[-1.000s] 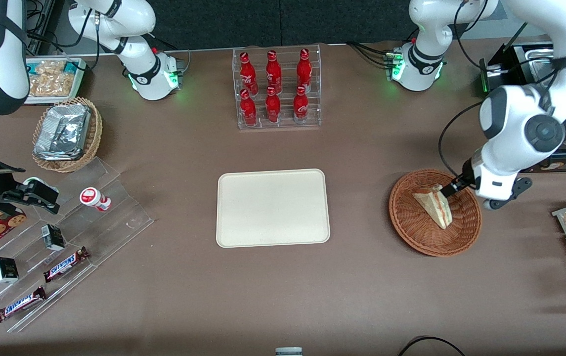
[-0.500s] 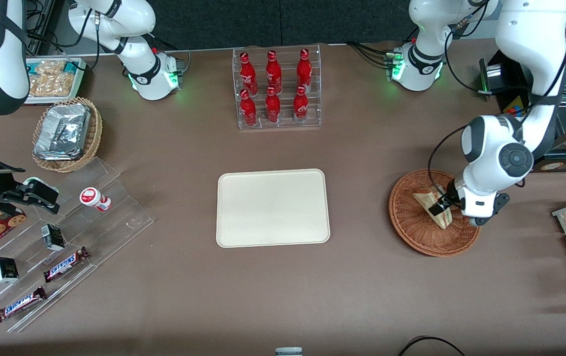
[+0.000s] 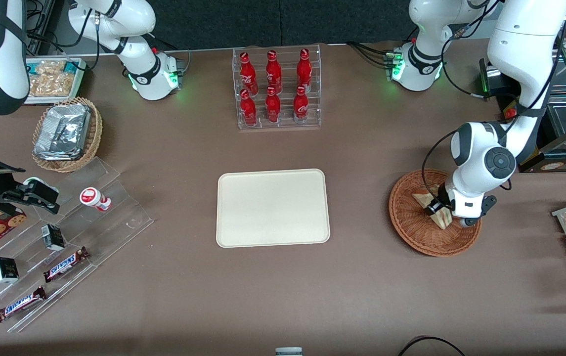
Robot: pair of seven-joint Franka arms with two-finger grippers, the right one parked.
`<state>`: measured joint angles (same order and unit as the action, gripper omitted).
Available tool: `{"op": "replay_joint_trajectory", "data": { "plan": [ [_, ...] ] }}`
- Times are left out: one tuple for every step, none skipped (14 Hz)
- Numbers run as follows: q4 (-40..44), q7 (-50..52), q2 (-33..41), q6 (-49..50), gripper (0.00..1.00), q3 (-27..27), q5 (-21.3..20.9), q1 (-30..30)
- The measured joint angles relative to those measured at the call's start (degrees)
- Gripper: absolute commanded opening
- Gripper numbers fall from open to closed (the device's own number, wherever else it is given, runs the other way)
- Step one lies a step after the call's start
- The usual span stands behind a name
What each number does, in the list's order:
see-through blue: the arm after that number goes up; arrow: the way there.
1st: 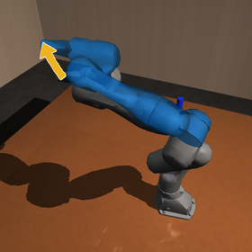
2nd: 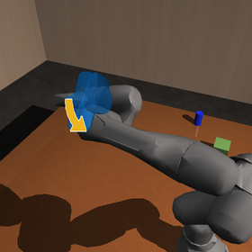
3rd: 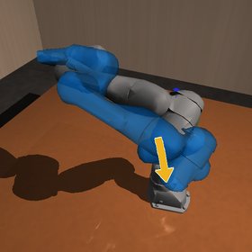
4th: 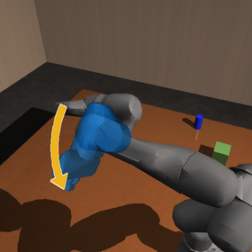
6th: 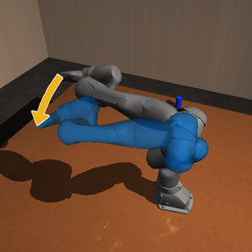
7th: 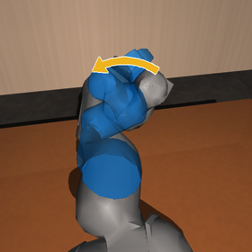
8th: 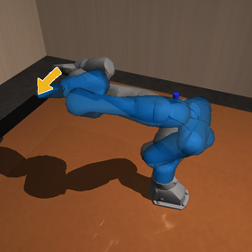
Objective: Place sandwich from basket to tray
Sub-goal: 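Close the left gripper on the wrapped sandwich wedge and lift it, then carry the sandwich with the left gripper over the cream tray and lower it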
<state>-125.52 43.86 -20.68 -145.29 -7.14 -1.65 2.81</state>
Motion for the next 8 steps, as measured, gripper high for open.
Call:
{"op": "replay_joint_trajectory", "data": {
  "plan": [
    [0.06, -0.02, 0.19, 0.02, 0.00, 0.00, -0.02, 0.00],
    [0.39, -0.20, 0.56, 0.56, 0.00, -0.04, -0.04, 0.00],
    [1.49, -0.57, 1.17, 2.82, 0.00, -0.14, -0.06, 0.00],
    [3.54, -1.01, 2.03, 7.12, 0.00, -0.35, -0.06, -0.01],
    [6.76, -1.44, 3.00, 13.07, 0.00, -0.75, -0.06, -0.09],
    [10.92, -1.76, 3.86, 19.47, 0.00, -1.53, -0.06, -0.43],
    [15.62, -1.83, 4.41, 25.31, 0.00, -2.59, -0.06, -1.12],
    [20.63, -1.84, 4.61, 30.25, 0.00, -3.75, -0.04, -2.39]
  ]
}}
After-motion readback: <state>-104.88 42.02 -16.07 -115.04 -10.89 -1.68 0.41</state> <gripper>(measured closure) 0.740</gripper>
